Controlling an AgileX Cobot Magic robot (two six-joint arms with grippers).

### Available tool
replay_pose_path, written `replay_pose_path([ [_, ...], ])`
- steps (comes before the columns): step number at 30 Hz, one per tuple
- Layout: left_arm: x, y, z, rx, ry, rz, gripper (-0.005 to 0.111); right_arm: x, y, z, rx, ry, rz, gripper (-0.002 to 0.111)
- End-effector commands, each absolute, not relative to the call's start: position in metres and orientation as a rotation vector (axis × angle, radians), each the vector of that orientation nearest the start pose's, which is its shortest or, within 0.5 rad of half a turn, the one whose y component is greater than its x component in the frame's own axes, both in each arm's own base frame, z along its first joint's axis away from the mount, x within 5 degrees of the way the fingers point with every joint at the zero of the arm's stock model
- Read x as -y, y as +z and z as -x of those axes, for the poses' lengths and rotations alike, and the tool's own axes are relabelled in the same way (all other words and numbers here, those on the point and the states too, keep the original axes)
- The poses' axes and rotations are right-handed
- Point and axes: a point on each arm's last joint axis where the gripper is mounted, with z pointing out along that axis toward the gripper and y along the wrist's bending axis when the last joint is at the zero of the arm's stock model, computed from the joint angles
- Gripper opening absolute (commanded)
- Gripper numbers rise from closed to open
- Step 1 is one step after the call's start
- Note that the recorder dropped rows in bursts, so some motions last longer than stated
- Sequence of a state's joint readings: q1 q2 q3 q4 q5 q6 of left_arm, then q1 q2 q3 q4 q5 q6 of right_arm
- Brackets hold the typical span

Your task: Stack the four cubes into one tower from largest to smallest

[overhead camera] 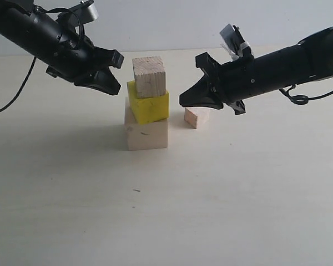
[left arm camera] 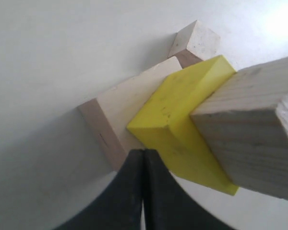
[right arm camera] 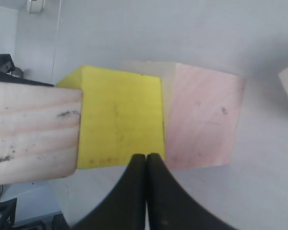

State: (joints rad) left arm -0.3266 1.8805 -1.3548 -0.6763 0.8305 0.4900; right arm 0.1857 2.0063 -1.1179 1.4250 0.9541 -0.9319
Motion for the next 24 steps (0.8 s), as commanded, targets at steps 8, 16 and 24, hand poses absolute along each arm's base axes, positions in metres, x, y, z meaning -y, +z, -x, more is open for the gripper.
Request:
replay_pose_path([
  [8, 0.146, 0.219, -0.365, -2.66, -0.703, -0.534, 0.0, -0.142, 0.156, -0.354, -2.514, 1.445, 0.131, 0.0],
  [16, 0.139, 0.221, -0.365, -2.672, -0.71, -0.526, 0.0, -0.146, 0.157, -0.353, -2.502, 1.464, 0.147, 0.0],
  [24, 0.14, 0.223, -0.363, -2.675, -0.727, -0.531, 0.0, -0.158, 0.156, -0.348, -2.514, 1.441, 0.21, 0.0],
])
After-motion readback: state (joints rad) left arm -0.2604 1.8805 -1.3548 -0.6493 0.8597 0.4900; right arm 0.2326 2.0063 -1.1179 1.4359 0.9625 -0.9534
